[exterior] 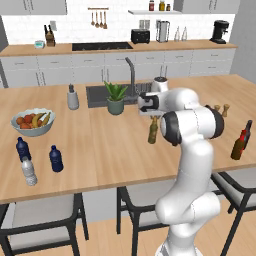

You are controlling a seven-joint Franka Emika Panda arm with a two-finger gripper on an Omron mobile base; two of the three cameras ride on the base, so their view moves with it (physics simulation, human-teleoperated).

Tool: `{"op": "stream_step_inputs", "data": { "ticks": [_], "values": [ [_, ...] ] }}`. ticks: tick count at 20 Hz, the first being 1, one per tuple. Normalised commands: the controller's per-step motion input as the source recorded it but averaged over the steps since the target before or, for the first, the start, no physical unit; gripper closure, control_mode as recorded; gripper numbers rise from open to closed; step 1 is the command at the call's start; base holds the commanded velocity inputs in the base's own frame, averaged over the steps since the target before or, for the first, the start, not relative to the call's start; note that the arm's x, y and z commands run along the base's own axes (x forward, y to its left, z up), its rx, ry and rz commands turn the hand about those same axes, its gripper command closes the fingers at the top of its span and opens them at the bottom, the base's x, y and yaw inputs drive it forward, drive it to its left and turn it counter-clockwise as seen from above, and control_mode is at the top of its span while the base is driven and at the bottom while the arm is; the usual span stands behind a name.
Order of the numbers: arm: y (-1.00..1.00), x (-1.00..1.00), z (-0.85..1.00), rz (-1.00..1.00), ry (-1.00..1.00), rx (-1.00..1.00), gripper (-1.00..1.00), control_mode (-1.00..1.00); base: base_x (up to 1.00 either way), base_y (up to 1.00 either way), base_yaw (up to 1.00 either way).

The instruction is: Move the plastic bottles in the middle to the plastics group, and the glass bottles in the middle to the glass group.

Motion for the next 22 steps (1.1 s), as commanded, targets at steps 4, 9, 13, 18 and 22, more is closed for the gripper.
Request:
{"op": "stream_step_inputs", "data": {
  "ticks": [4, 9, 13, 18, 22],
  "values": [
    [-0.08, -0.4, -0.01, 0.0, -0.1, 0.0, 1.0, -1.0, 0.0, 0.0, 0.0],
    [-0.33, -0.49, 0.24, 0.0, -0.12, 0.0, 1.0, -1.0, 0.0, 0.0, 0.0],
    [-0.43, -0.48, 0.35, 0.0, -0.05, 0.0, 1.0, -1.0, 0.0, 0.0, 0.0],
    [-0.41, -0.32, 0.32, -0.01, 0.0, -0.02, 1.0, -1.0, 0.0, 0.0, 0.0],
    [-0.21, -0.37, 0.21, 0.0, 0.0, 0.0, 1.0, -1.0, 0.0, 0.0, 0.0]
  ]
}}
